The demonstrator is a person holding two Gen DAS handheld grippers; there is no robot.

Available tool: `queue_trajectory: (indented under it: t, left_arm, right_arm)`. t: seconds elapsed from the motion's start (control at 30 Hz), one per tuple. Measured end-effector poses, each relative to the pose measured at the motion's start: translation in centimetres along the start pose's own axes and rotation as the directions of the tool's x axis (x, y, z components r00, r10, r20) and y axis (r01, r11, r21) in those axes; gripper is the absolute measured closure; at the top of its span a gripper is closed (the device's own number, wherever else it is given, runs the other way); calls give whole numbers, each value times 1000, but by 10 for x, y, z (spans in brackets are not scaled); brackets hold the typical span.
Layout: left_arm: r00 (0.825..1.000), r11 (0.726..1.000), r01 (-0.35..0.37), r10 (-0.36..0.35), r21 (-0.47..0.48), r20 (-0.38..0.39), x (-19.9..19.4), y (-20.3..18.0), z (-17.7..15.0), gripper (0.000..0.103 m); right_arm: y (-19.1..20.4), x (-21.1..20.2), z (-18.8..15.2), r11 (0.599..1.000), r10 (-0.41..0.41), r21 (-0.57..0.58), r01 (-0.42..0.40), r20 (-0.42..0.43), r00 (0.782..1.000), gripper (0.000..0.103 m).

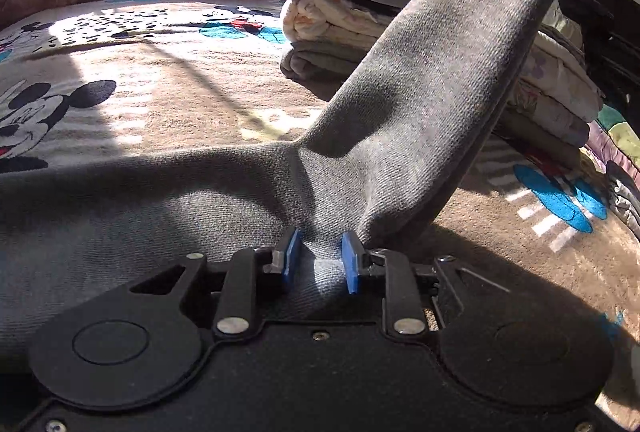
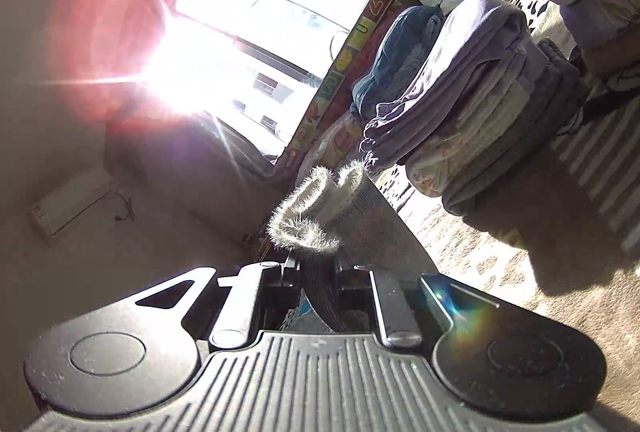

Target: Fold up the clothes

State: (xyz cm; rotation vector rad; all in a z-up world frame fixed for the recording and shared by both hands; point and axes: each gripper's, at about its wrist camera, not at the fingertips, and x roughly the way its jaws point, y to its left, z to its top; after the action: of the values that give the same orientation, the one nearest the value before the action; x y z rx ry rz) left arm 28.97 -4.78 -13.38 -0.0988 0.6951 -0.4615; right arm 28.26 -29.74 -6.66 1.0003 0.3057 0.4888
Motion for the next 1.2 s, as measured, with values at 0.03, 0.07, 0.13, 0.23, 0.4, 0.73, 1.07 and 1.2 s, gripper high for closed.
queue_trajectory:
  t: [0.03, 0.07, 0.13, 0.23, 0.4, 0.73, 1.07, 1.2]
  left_arm:
    - [1000, 999, 26, -26, -39, 5, -1, 5, -1, 81]
    - [998, 995, 58, -57, -86, 12, -3, 11, -1, 81]
    - [992, 975, 124, -122, -185, 24, -9, 25, 1, 79]
    - [979, 916, 198, -204, -350, 22, -28, 50, 2, 71]
    - [970, 776, 241, -205, -583, 127, -84, 100, -11, 56]
    - [875, 426, 480, -181, -767, 448, -154, 211, -25, 47]
    - [894, 439, 432, -91, -788, 439, -173, 241, -26, 46]
    - [903, 479, 401, -64, -781, 424, -174, 241, -23, 46]
  right_arm:
    - [14, 11, -6, 999, 2, -36, -4, -35, 999, 87]
    - [28, 21, -12, 997, 3, -73, -8, -71, 997, 87]
    - [45, 40, -22, 993, -9, -118, -6, -122, 992, 87]
    - [73, 61, -42, 987, -41, -159, 12, -182, 983, 87]
    - [106, 81, -66, 972, -69, -234, 13, -230, 971, 87]
    - [139, 127, -154, 839, -244, -544, 35, -317, 917, 87]
    - [161, 157, -234, 574, -430, -819, 0, -301, 851, 87]
    - [175, 163, -262, 438, -484, -898, -27, -261, 835, 87]
